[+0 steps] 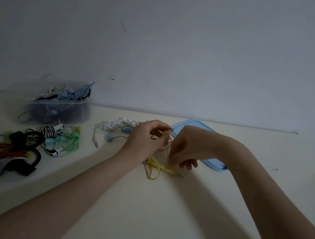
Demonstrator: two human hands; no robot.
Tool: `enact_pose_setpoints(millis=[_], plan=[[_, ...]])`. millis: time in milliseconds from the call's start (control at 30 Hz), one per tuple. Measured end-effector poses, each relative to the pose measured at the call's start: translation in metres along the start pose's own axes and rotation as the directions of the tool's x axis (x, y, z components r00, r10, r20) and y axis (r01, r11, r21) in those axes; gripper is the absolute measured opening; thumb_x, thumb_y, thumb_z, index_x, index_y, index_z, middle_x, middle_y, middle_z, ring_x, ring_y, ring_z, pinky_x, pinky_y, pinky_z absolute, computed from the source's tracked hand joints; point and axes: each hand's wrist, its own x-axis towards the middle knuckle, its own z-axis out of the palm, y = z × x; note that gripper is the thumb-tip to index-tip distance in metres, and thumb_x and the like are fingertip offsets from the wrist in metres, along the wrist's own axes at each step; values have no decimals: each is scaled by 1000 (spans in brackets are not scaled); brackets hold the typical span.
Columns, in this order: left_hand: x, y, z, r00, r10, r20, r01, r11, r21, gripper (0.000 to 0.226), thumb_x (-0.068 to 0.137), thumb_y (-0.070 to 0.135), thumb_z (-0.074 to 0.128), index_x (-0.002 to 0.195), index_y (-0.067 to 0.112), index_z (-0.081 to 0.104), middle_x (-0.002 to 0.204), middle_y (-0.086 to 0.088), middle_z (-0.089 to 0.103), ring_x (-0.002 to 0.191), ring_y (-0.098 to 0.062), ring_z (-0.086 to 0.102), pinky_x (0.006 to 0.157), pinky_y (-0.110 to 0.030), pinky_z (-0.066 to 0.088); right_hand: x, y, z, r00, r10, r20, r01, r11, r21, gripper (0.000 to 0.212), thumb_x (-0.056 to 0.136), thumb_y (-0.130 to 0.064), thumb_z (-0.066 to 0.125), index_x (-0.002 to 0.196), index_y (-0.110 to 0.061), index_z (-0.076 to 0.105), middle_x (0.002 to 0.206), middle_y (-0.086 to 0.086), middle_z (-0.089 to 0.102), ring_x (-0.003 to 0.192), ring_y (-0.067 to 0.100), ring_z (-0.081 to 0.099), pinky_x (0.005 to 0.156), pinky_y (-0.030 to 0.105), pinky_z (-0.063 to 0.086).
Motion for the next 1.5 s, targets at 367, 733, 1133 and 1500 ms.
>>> enact_pose_setpoints(millis=[367,733,1133,1500], plan=[[-3,1,3,986,63,153,-51,995,-84,32,77,1,67,90,30,61,96,7,64,90,0,57,79,-17,52,-6,31,-8,986,76,-149,-8,911,413,8,81,-9,68,78,-1,70,61,4,62,57,12,54,57,17,47],[-2,-1,2,988,68,137,-63,997,-44,21,75,13,74,81,32,65,79,5,66,80,-13,62,77,-33,53,-6,35,-7,975,63,-211,109,696,710,4,84,0,62,82,1,65,69,10,65,54,8,57,51,14,46],[-1,3,0,998,-8,64,23,972,-236,14,81,9,69,83,23,66,84,3,69,75,-1,63,68,-15,51,8,33,5,940,99,-327,259,418,871,11,87,-3,58,85,6,65,67,8,67,59,9,63,64,14,54],[-2,8,-4,987,-102,122,139,926,-352,12,85,11,64,88,22,63,73,9,66,61,-3,54,59,-14,45,7,29,7,950,63,-306,270,329,905,12,83,8,57,91,8,65,76,11,70,69,13,68,72,19,57]])
